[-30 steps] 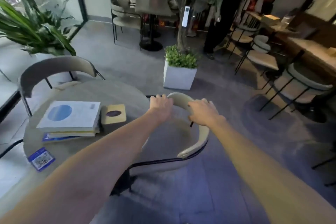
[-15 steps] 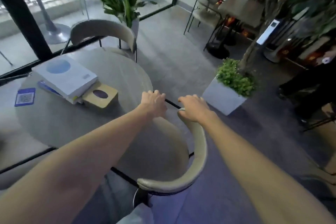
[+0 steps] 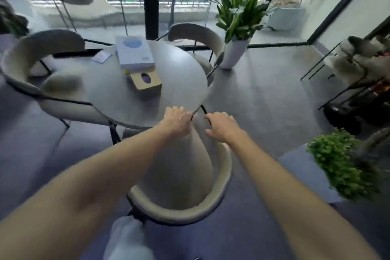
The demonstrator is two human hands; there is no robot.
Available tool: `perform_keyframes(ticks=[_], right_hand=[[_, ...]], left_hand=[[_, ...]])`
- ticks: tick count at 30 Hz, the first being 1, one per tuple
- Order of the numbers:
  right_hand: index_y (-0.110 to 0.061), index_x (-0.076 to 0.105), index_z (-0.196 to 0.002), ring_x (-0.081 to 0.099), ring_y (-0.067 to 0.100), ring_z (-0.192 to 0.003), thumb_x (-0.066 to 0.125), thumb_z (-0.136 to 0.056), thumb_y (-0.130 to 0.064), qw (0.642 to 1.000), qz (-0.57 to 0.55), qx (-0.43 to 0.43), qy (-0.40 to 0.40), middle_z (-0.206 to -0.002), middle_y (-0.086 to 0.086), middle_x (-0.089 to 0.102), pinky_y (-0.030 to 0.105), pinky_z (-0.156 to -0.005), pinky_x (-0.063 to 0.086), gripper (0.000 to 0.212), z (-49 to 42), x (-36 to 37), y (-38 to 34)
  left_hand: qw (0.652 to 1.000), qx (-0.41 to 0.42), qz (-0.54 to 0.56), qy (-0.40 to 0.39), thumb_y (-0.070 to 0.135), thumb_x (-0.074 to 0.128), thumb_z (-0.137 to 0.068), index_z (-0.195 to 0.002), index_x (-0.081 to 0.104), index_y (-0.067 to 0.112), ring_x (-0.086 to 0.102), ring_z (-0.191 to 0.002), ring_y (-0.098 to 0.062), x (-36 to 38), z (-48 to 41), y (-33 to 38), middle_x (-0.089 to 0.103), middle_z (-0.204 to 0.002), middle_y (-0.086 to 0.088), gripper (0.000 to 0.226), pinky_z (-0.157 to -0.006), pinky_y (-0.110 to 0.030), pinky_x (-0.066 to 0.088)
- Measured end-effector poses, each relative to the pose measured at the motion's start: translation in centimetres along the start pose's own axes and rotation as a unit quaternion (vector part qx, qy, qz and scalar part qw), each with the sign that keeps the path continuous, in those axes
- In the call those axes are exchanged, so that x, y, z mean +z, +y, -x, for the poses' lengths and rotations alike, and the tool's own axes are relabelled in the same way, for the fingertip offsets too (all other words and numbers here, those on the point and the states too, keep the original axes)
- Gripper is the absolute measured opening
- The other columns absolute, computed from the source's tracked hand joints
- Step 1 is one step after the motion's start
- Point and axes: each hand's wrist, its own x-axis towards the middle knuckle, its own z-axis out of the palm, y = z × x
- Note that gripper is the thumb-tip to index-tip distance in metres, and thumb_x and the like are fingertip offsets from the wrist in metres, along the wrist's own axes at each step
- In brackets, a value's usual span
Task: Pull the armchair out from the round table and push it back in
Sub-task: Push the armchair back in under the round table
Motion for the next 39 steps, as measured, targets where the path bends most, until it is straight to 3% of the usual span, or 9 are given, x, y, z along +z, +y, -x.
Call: perform_keyframes(ticks=[5,7,10,15,22,27,31,34,39], right_hand=[[-0.025,0.050,-0.142,0.049,0.033,-0.129,0.058,-0.090,-0.032,0.995,0.016,-0.094,0.008,-0.139,0.008,0.055,0.045,-0.104,0.040,0.053,3.1,2.0,1.0],[-0.025,0.050,-0.142,0.051,0.032,-0.127,0.059,-0.089,-0.033,0.993,0.020,-0.119,-0.009,-0.138,0.008,0.057,0.045,-0.101,0.043,0.054,4.6,3.4,1.0],[-0.021,0.050,-0.136,0.053,0.035,-0.122,0.059,-0.087,-0.033,0.988,0.042,-0.145,-0.032,-0.132,0.012,0.060,0.046,-0.096,0.047,0.052,6.8,5.9,0.7],[-0.022,0.047,-0.139,0.050,0.034,-0.125,0.057,-0.090,-0.028,0.984,0.054,-0.162,-0.059,-0.135,0.008,0.059,0.048,-0.098,0.043,0.051,9.7,9.3,0.5],[-0.021,0.050,-0.135,0.050,0.033,-0.125,0.059,-0.089,-0.030,0.972,0.108,-0.185,-0.101,-0.133,0.007,0.059,0.047,-0.099,0.041,0.048,11.1,14.7,1.4],[-0.025,0.045,-0.142,0.049,0.035,-0.125,0.052,-0.089,-0.021,0.957,0.129,-0.212,-0.148,-0.135,0.008,0.056,0.043,-0.101,0.039,0.054,11.1,17.4,1.8],[-0.024,0.044,-0.142,0.051,0.035,-0.125,0.053,-0.087,-0.017,0.947,0.158,-0.236,-0.152,-0.134,0.010,0.057,0.041,-0.103,0.041,0.056,9.9,20.5,3.4],[-0.024,0.054,-0.127,0.056,0.031,-0.120,0.053,-0.085,-0.015,0.939,0.183,-0.264,-0.120,-0.126,0.006,0.064,0.040,-0.098,0.039,0.043,8.6,23.3,5.7],[-0.026,0.063,-0.115,0.059,0.029,-0.116,0.057,-0.084,-0.023,0.936,0.181,-0.296,-0.057,-0.120,-0.001,0.068,0.038,-0.094,0.039,0.031,7.3,24.6,7.6]], left_hand=[[0.996,-0.085,0.029,-0.022,0.045,0.053,-0.090,-0.132,0.056,0.026,0.058,-0.116,-0.032,2.9,6.2,3.1,0.060,-0.126,-0.008,0.046,-0.090,-0.041,0.043],[0.994,-0.102,0.027,-0.032,0.043,0.053,-0.092,-0.129,0.056,0.022,0.056,-0.117,-0.031,4.2,9.2,4.4,0.060,-0.127,-0.009,0.043,-0.090,-0.041,0.042],[0.991,-0.111,0.035,-0.067,0.045,0.048,-0.096,-0.135,0.048,0.021,0.053,-0.119,-0.034,6.5,13.4,5.9,0.054,-0.131,-0.012,0.046,-0.097,-0.046,0.038],[0.982,-0.104,0.064,-0.142,0.051,0.044,-0.097,-0.148,0.030,0.028,0.047,-0.124,-0.035,9.7,18.2,6.7,0.048,-0.137,-0.011,0.058,-0.102,-0.052,0.034],[0.977,-0.105,0.062,-0.172,0.054,0.042,-0.096,-0.149,0.029,0.027,0.043,-0.126,-0.037,14.3,21.8,9.5,0.043,-0.139,-0.013,0.062,-0.104,-0.050,0.033],[0.981,-0.108,0.029,-0.161,0.056,0.042,-0.094,-0.144,0.038,0.025,0.045,-0.122,-0.035,18.3,22.7,11.4,0.047,-0.134,-0.012,0.058,-0.105,-0.047,0.033],[0.977,-0.124,0.032,-0.173,0.056,0.049,-0.092,-0.143,0.037,0.029,0.041,-0.126,-0.035,21.9,21.9,12.1,0.046,-0.132,-0.009,0.059,-0.113,-0.055,0.019],[0.978,-0.150,0.025,-0.145,0.048,0.050,-0.096,-0.140,0.041,0.030,0.040,-0.127,-0.033,23.7,21.0,12.6,0.049,-0.130,-0.007,0.049,-0.117,-0.056,0.007],[0.975,-0.176,0.013,-0.134,0.045,0.047,-0.099,-0.138,0.044,0.034,0.041,-0.127,-0.032,23.6,20.6,13.4,0.049,-0.128,-0.005,0.041,-0.118,-0.055,0.005]])
